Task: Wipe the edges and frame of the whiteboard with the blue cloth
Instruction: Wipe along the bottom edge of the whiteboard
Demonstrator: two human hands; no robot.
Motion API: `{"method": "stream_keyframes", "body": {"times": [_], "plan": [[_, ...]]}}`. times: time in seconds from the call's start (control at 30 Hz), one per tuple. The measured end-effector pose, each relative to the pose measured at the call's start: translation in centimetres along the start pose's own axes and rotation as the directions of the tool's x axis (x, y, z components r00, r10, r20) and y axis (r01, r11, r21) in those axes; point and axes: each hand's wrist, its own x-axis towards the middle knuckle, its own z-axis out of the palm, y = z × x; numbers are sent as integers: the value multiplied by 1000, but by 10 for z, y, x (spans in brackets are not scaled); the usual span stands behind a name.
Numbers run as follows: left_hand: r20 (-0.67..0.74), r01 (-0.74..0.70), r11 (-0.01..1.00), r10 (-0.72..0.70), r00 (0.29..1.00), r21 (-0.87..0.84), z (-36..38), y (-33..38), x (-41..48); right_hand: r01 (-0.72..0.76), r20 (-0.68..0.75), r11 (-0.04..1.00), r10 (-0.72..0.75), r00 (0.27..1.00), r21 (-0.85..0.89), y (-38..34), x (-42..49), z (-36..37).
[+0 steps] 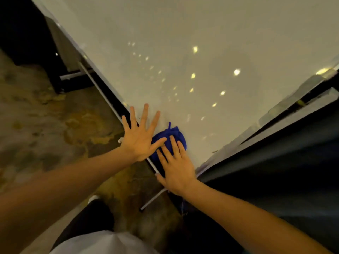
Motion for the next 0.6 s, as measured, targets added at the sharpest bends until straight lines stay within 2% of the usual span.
{"method": "stream_keyframes", "body": {"times": [0.1,0.23,0.33,0.43,0.6], "plan": [[6,175,982,-175,985,-74,6,-9,-15,99,-24,991,-102,995,-87,11,21,-8],[105,395,886,-381,919,-242,14,-20,-28,255,-8,946,-262,965,-198,24,64,-33],[181,541,749,-513,839,-382,25,-16,-32,360,48,890,-362,931,-278,33,101,-49],[237,634,631,-600,764,-446,31,-6,-33,443,88,809,-446,891,-387,41,144,-68],[368,741,383,-686,628,-551,41,37,-35,483,138,725,-483,865,-490,39,220,-106]]}}
